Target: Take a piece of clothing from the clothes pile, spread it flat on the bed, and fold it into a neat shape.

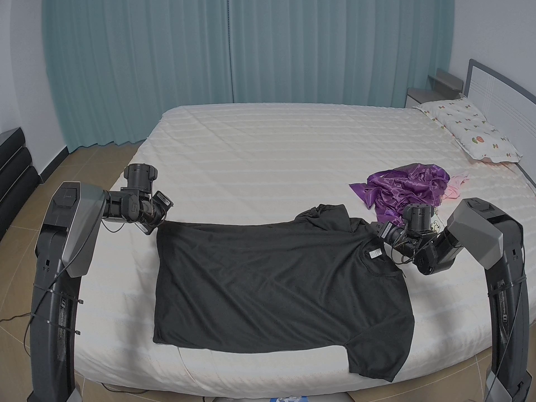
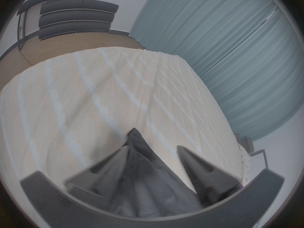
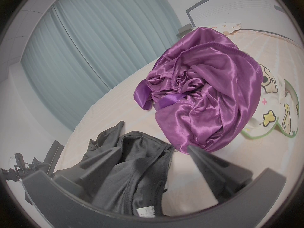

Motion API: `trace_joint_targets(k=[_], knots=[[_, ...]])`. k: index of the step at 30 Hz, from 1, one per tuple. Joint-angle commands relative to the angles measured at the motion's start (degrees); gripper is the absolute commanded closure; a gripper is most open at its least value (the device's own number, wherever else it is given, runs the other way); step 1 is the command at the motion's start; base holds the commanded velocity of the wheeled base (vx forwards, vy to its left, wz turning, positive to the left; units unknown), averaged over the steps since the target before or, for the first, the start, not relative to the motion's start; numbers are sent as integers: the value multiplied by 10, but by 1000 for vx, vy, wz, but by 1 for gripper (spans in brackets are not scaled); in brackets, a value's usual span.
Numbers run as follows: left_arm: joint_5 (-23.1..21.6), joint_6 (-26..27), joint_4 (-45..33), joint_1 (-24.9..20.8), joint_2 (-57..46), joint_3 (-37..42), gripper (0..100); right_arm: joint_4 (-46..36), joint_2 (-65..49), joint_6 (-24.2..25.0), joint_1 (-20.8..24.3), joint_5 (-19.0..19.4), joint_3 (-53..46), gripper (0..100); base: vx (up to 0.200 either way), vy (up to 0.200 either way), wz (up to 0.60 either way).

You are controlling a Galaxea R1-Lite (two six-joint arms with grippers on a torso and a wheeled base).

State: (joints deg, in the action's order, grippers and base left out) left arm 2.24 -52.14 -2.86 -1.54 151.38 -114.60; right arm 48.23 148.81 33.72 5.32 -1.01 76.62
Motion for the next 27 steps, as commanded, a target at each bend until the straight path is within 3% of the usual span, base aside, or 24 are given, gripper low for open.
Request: trace_joint_targets(k=[1,4,7,8,9,12,13,16,17,19,21,27], knots=[[-3,-2,-62,0,-34,3,0,0,-77,5,-6,4,-68,0,0,0,0],[-22,1,-108,-1,-80,39,0,3,-123,26,0,2,-131,0,0,0,0],[-67,-3,-106,0,-138,96,0,13,-171,50,6,3,-188,0,0,0,0],[-101,-4,-102,3,-174,137,0,18,-199,61,12,7,-227,0,0,0,0],[-127,-7,-93,4,-217,191,0,19,-228,63,14,8,-271,0,0,0,0],[-150,-14,-65,6,-266,270,0,23,-254,59,15,8,-328,0,0,0,0],[-167,-16,-27,6,-301,345,0,35,-275,66,18,8,-366,0,0,0,0],[-192,-16,27,6,-334,438,0,49,-295,81,20,13,-406,0,0,0,0],[-209,-16,74,6,-351,510,0,59,-305,107,31,21,-436,0,0,0,0],[-212,-16,97,6,-356,542,0,65,-306,122,38,24,-449,0,0,0,0],[-211,-25,160,2,-358,626,0,102,-302,151,56,29,-496,0,-200,0,0],[-218,-26,222,0,-379,727,0,182,-285,153,59,41,-554,0,-133,0,0]])
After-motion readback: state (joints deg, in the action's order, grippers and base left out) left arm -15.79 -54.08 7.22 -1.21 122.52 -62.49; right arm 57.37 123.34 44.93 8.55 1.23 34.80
